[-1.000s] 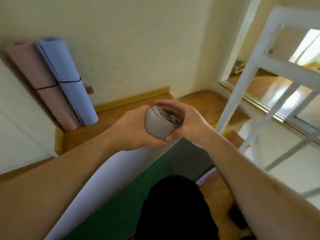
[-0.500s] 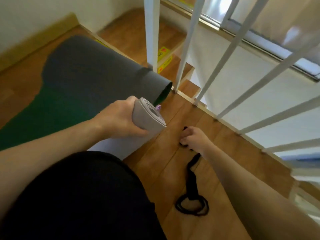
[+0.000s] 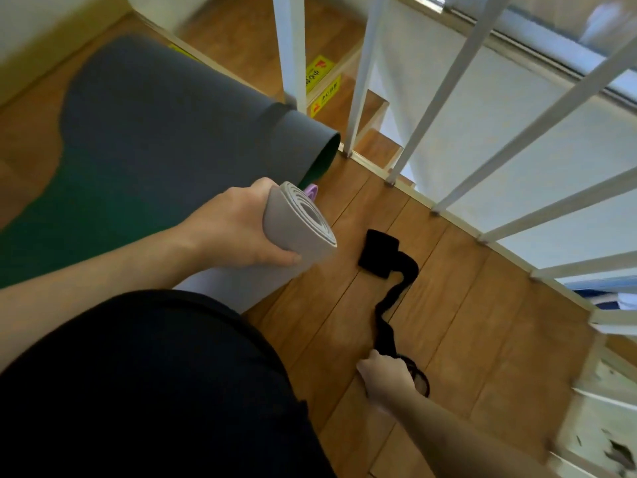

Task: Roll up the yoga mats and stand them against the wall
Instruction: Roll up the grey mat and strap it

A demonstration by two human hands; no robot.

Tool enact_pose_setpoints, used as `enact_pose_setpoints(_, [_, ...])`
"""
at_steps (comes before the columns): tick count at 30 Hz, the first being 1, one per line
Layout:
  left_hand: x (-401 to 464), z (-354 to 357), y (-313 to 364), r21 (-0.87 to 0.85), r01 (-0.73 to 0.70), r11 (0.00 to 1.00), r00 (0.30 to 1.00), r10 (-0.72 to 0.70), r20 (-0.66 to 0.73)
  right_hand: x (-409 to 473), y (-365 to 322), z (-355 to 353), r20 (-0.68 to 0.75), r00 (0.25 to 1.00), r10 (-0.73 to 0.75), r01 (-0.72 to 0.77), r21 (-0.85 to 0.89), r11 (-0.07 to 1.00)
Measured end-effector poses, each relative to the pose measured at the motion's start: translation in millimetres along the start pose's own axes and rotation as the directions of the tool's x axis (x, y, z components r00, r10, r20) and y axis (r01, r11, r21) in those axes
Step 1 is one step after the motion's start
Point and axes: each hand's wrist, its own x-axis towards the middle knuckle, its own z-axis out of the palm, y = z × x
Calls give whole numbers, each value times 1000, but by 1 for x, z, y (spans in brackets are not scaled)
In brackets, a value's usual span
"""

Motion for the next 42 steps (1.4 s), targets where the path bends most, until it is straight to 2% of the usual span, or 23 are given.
enact_pose_setpoints(3, [-5,-4,0,-10,-1,1000,1000,0,-22,2,-7,-19,-71,997,6,0,74,997])
enact_pose_setpoints(6, [-9,-9,-1,-23,4,1000,999,-5,-42,7,-4,-60,-66,995,77,-50,336,941])
enact_pose_setpoints(9, [-12,-15,-2,-31,-5,1000,998,4,-56,14,9,-107,-123,981,148,-35,642,766])
enact_pose_setpoints(12, [-17,-19,-3,-27,-12,1000,997,10,-80,17,20,-135,-149,955,256,-22,826,564])
enact_pose_setpoints(14, [-20,-21,-5,-24,-19,1000,996,17,-87,17,23,-142,-170,932,320,-31,842,538])
enact_pose_setpoints(21, [-25,-27,-8,-50,-27,998,995,22,-94,10,25,-139,-293,832,470,-125,727,675])
enact_pose_setpoints(24, [-29,-30,-7,-48,-25,999,993,19,-113,5,26,-140,-278,818,503,-106,787,607])
enact_pose_setpoints(25, [-31,-31,-6,-48,-24,999,993,18,-119,4,26,-142,-241,821,517,-93,839,537])
enact_pose_setpoints(26, [-32,-32,-5,-48,-22,999,992,16,-125,3,27,-146,-184,831,525,-66,904,422])
enact_pose_setpoints(29, [-41,-38,-1,-44,-8,999,989,1,-145,-10,23,-171,-11,919,395,41,997,-68])
enact_pose_setpoints(31, [-50,-46,-1,-55,5,998,985,-14,-173,-21,11,-199,-13,960,281,105,944,-314])
enact_pose_setpoints(32, [-57,-51,-2,-67,10,998,979,-23,-200,-28,2,-217,-49,973,224,137,907,-398])
enact_pose_setpoints(33, [-64,-58,-3,-78,13,997,972,-31,-232,-36,-9,-236,-108,981,164,169,891,-422])
enact_pose_setpoints(35, [-87,-75,-7,-100,17,995,952,-47,-303,-55,-35,-279,-246,968,40,245,909,-338])
enact_pose_setpoints(38, [-136,-105,-18,-152,9,988,896,-75,-438,-96,-86,-342,-412,899,-146,384,905,-185])
enact_pose_setpoints(42, [-223,-142,-34,-230,-30,973,748,-131,-650,-166,-171,-403,-531,771,-350,574,819,21])
